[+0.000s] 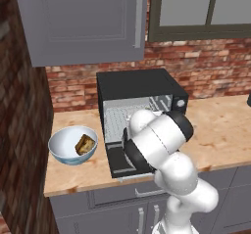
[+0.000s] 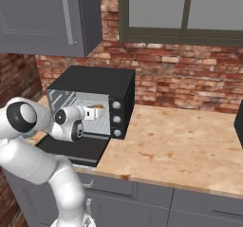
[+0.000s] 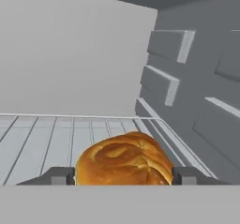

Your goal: Pick up the heated bread from the toaster oven and place it in the bowl. Then move the bread bowl to the dining counter.

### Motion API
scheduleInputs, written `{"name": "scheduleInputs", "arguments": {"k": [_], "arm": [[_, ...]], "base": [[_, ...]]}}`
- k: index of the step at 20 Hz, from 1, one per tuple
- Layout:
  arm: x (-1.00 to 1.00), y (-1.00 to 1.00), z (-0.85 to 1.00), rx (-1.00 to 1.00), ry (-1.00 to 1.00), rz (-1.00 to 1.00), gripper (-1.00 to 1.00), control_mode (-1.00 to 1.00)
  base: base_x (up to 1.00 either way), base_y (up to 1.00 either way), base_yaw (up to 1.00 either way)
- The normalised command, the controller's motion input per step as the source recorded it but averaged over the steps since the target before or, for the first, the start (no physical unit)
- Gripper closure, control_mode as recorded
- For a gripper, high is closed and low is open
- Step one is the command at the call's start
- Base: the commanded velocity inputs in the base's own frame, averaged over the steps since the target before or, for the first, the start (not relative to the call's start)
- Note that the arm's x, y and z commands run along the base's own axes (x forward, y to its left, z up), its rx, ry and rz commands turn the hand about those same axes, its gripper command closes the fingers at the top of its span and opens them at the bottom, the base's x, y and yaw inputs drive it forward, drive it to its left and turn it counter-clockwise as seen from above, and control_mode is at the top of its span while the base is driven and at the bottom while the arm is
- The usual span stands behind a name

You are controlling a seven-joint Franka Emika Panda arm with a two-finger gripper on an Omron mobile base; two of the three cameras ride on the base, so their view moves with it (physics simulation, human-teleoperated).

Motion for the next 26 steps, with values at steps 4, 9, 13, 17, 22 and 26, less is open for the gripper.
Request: {"name": "scheduleInputs", "arguments": {"k": [4,9,13,17,22,26], "arm": [[-0.72,-0.01,0.0,0.0,0.0,0.0,1.0,-1.0],[-0.58,0.0,0.0,0.0,0.0,0.0,1.0,-1.0],[-0.49,0.0,0.0,0.0,-0.01,0.0,1.0,-1.0],[-0.46,0.0,0.0,0.0,-0.01,0.0,1.0,-1.0],[-0.6,0.0,0.0,0.0,-0.01,0.01,1.0,-1.0],[-0.81,0.0,0.0,0.0,-0.03,0.01,1.0,-1.0]], "base": [[0.0,0.0,0.0],[0.0,0.0,0.0],[0.0,0.0,0.0],[0.0,0.0,0.0],[0.0,0.0,0.0],[0.0,0.0,0.0]]}}
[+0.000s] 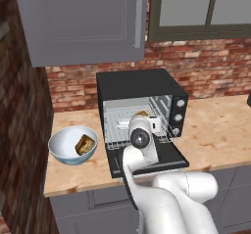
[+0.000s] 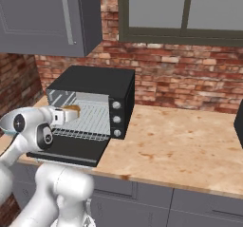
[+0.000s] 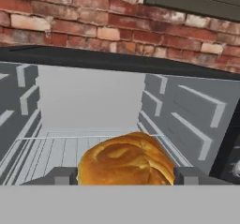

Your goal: Pick up the heated bread from the toaster oven and place it in the bowl. Then move the bread bowl to the dining counter.

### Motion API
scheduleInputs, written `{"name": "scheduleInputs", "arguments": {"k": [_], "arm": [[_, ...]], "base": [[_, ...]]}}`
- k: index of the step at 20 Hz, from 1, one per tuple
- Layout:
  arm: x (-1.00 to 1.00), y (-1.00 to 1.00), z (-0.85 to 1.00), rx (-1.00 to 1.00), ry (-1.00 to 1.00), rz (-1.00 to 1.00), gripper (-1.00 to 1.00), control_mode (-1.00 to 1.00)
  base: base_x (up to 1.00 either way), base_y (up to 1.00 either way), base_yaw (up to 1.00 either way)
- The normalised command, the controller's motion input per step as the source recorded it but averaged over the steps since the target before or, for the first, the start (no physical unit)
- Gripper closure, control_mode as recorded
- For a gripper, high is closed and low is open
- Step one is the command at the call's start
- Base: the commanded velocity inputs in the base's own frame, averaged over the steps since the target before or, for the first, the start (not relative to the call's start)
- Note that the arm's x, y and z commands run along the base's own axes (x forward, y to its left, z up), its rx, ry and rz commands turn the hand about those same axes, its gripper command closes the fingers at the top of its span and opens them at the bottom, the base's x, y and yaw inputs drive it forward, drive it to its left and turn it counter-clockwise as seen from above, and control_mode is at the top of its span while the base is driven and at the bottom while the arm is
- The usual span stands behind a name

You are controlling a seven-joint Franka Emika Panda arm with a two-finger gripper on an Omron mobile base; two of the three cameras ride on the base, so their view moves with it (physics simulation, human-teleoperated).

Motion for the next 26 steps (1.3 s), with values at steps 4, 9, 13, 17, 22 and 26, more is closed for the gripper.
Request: {"name": "scheduleInputs", "arguments": {"k": [4,9,13,17,22,26], "arm": [[-0.74,0.0,0.01,0.0,-0.02,0.0,1.0,-1.0],[-0.57,0.0,0.15,0.0,0.01,0.0,1.0,-1.0],[-0.45,0.0,0.44,0.0,0.08,0.06,1.0,-1.0],[-0.38,0.01,0.41,0.0,0.18,0.1,1.0,-1.0],[-0.38,0.3,0.18,0.0,0.24,0.12,1.0,-1.0],[-0.09,0.75,0.01,0.0,0.25,0.12,1.0,-1.0]], "base": [[0.0,0.0,0.0],[0.0,0.0,0.0],[0.0,0.0,0.0],[0.0,0.0,0.0],[0.0,0.0,0.0],[0.0,0.0,0.0]]}}
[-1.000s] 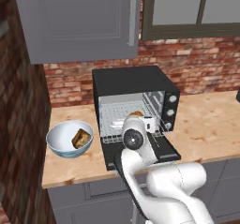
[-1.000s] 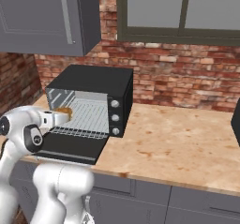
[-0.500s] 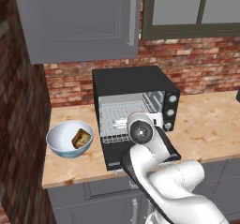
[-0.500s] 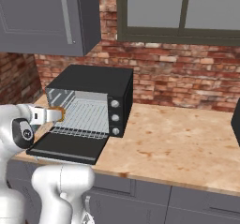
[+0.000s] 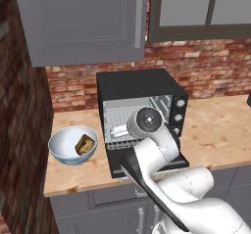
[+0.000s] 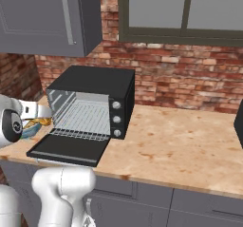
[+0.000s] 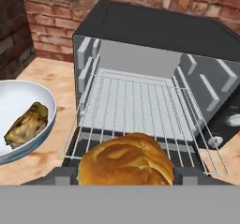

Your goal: Pick up the heated bread from the toaster oven and place it in the bowl. Then move the bread bowl to the dining counter.

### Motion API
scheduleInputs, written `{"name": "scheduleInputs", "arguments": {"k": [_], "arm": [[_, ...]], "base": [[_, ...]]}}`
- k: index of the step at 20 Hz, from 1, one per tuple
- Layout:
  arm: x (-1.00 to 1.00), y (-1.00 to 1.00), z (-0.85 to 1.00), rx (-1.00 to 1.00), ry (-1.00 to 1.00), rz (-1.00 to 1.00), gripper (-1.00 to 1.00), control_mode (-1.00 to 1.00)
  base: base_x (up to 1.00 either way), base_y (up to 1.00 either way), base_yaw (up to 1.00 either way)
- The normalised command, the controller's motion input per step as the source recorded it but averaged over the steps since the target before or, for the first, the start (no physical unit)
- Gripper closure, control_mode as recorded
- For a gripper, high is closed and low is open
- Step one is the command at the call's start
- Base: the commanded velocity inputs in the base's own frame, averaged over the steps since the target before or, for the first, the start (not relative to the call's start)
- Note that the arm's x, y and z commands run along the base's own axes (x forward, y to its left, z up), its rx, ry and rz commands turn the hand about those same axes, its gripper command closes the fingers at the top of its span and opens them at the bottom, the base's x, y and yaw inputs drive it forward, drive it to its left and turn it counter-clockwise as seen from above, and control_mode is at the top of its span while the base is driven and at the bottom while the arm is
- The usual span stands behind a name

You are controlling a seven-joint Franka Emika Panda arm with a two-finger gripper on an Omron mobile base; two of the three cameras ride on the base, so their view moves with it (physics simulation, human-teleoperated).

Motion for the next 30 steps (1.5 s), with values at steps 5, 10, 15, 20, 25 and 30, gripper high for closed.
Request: {"name": "scheduleInputs", "arguments": {"k": [5,10,15,20,25,30], "arm": [[0.0,0.68,0.05,0.0,0.17,0.17,1.0,-1.0],[0.08,0.85,-0.02,0.0,0.08,0.17,1.0,-1.0],[0.4,0.9,-0.28,0.0,0.0,0.1,1.0,-1.0],[0.58,0.57,-0.34,0.0,0.0,0.07,1.0,-1.0],[0.52,0.46,-0.47,0.0,0.01,0.07,1.0,-1.0],[0.32,0.39,-0.55,0.0,0.01,0.08,1.0,-1.0]], "base": [[0.0,0.0,0.0],[0.0,0.0,0.0],[0.0,0.0,0.0],[0.0,0.0,0.0],[0.0,0.0,0.0],[0.0,0.0,0.0]]}}
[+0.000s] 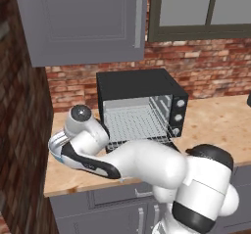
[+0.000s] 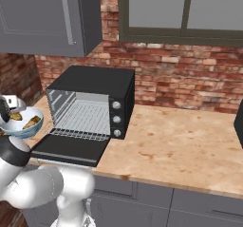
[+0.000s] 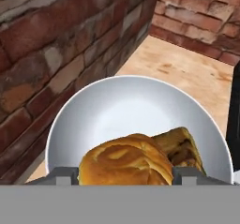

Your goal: Pick up the heated bread from the toaster oven and place it in the bowl. Then move the bread bowl to the dining counter.

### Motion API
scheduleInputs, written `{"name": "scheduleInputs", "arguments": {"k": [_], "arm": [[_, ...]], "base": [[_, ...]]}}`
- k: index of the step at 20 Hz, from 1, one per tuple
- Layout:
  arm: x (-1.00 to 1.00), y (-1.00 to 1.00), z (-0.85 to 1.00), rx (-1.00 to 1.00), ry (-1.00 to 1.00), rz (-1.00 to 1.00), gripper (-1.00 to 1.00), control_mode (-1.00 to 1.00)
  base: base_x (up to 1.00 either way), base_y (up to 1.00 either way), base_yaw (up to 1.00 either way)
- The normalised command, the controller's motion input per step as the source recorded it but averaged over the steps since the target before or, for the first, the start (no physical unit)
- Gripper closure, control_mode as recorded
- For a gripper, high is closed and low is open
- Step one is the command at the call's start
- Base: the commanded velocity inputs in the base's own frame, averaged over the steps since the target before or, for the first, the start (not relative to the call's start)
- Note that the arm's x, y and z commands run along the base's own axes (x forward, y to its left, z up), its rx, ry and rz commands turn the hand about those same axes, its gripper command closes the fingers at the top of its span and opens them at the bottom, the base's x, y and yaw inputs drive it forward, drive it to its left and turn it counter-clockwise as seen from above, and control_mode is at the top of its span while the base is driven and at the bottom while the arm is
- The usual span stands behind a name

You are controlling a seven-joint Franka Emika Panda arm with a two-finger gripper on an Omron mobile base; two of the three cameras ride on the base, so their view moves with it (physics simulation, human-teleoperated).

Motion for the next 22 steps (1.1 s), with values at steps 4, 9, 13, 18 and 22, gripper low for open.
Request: {"name": "scheduleInputs", "arguments": {"k": [4,9,13,18,22], "arm": [[0.49,0.28,-0.43,0.0,0.0,0.06,-1.0,-1.0],[0.66,0.16,-0.3,0.0,0.0,0.01,-1.0,-1.0],[0.18,0.02,0.0,0.02,0.0,0.0,-1.0,-1.0],[-0.23,0.12,0.56,0.0,0.09,0.0,-1.0,-1.0],[-0.31,-0.02,0.37,0.0,0.13,0.01,-1.0,-1.0]], "base": [[0.0,0.0,0.0],[0.0,0.0,0.0],[0.0,0.0,0.0],[0.0,0.0,0.0],[0.0,0.0,0.0]]}}
